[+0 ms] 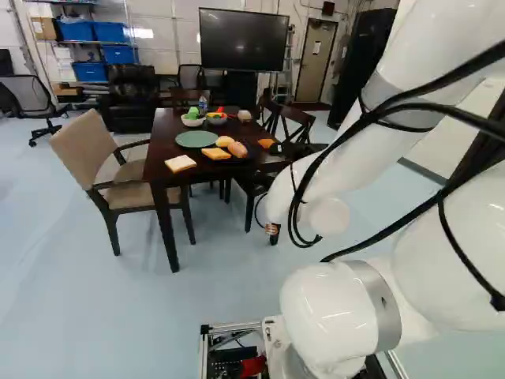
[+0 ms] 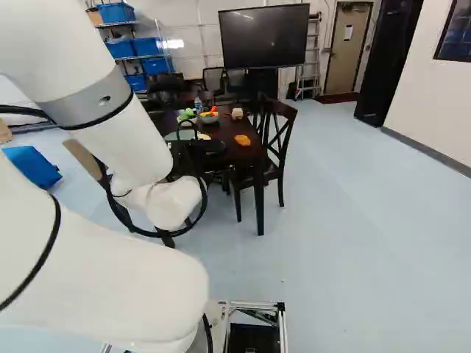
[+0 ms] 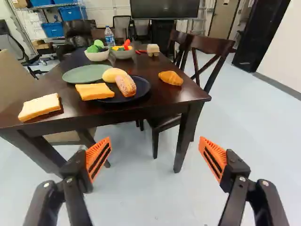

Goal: Move the croissant to the empty plate

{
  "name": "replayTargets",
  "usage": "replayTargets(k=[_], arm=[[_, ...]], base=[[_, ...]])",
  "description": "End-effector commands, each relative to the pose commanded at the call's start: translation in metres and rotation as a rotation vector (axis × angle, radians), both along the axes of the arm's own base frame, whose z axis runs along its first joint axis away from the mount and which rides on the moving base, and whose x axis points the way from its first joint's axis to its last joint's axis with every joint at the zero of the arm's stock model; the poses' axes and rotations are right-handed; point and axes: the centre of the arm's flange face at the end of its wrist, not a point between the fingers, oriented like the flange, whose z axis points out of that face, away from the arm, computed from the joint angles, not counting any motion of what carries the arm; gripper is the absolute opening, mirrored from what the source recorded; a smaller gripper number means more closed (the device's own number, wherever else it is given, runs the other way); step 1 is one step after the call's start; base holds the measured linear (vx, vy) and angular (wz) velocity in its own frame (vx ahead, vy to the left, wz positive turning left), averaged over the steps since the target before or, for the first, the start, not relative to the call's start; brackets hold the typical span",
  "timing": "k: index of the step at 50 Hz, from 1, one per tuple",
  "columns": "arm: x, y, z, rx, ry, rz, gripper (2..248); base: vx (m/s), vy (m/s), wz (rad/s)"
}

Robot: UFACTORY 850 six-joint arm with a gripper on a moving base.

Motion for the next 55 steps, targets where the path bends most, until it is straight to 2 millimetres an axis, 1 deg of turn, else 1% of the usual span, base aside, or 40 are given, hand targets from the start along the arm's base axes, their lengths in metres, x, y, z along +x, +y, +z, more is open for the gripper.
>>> replayTargets(k=[29,48,55], arm=[[0.0,0.0,0.0,0.0,0.0,0.0,247],[0.0,0.0,0.0,0.0,0.0,0.0,247],[0.0,0.0,0.0,0.0,0.0,0.0,247]], base=[[0.132,-0.08,0.105],[0.155,-0.111,0.017],[0.161,-0.071,-0.025]])
